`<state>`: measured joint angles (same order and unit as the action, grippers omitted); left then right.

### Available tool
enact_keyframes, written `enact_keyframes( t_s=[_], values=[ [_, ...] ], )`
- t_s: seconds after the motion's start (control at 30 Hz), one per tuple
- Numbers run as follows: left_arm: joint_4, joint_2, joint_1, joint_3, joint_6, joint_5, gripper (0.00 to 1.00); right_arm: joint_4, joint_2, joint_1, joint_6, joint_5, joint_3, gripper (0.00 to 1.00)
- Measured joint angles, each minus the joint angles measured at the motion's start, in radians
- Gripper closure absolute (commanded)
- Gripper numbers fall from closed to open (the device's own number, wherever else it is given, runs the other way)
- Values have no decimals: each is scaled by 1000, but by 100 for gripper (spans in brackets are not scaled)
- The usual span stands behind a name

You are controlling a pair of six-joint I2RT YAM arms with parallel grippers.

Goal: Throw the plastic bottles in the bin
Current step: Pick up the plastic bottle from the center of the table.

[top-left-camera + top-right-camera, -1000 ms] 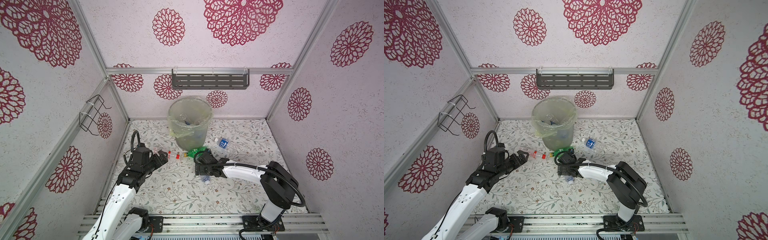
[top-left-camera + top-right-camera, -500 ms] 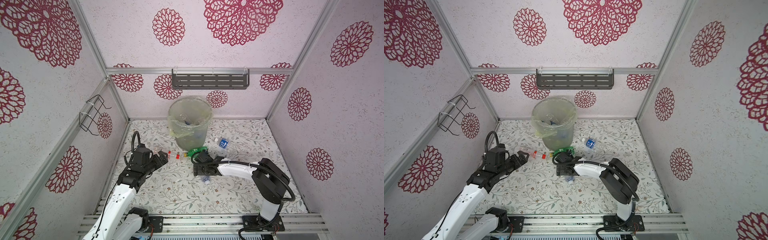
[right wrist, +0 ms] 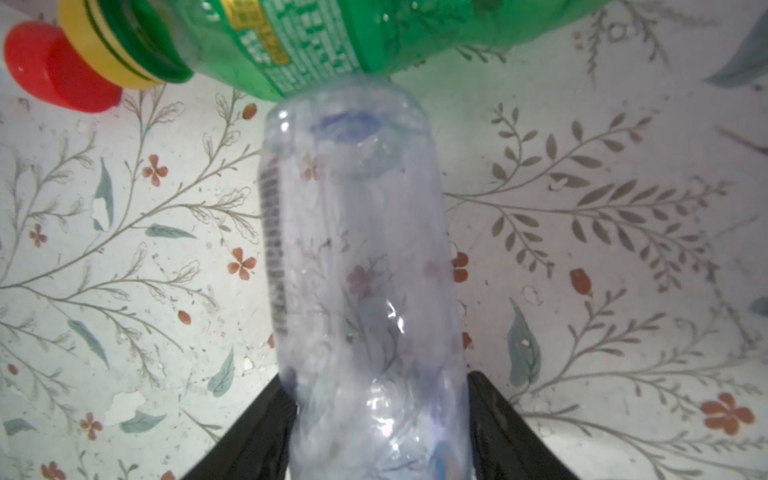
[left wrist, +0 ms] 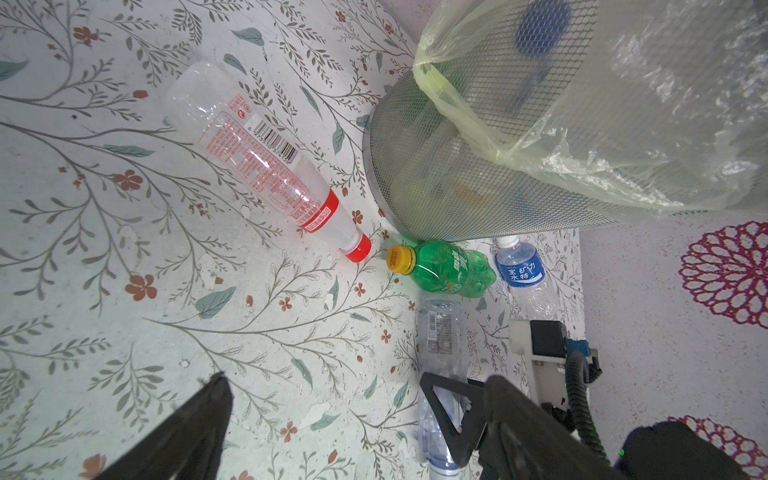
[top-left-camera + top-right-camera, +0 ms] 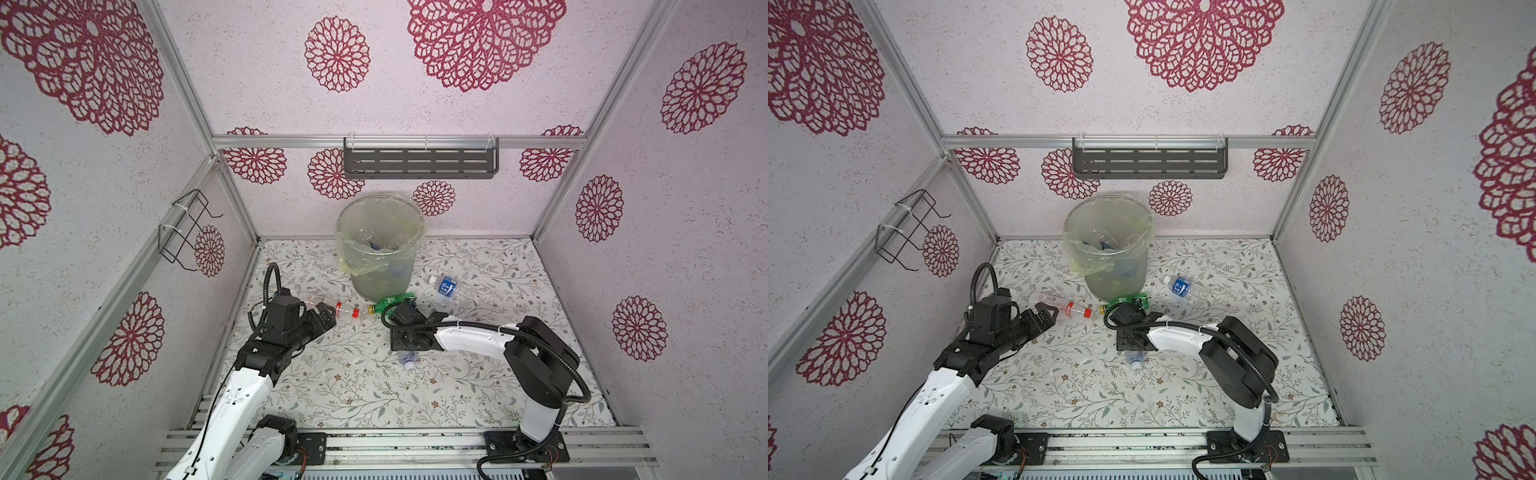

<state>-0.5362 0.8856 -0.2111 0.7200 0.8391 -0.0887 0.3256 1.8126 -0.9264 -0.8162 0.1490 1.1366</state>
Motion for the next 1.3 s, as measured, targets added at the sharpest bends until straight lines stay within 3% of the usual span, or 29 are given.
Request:
enact_keyframes(
  t_s=[0.23,0.83,1.3],
  values=[
    [0,-3,0,-14,0,0,3,-16,0,0,-8,-7,-2,50],
    [-8,-36,0,-42,1,10,3,-66,-44,-4,-26,-13,-68,51],
    [-8,-42,0,-42,3,11,3,-61,-202,-11,-43,-20,-85,51]
  ],
)
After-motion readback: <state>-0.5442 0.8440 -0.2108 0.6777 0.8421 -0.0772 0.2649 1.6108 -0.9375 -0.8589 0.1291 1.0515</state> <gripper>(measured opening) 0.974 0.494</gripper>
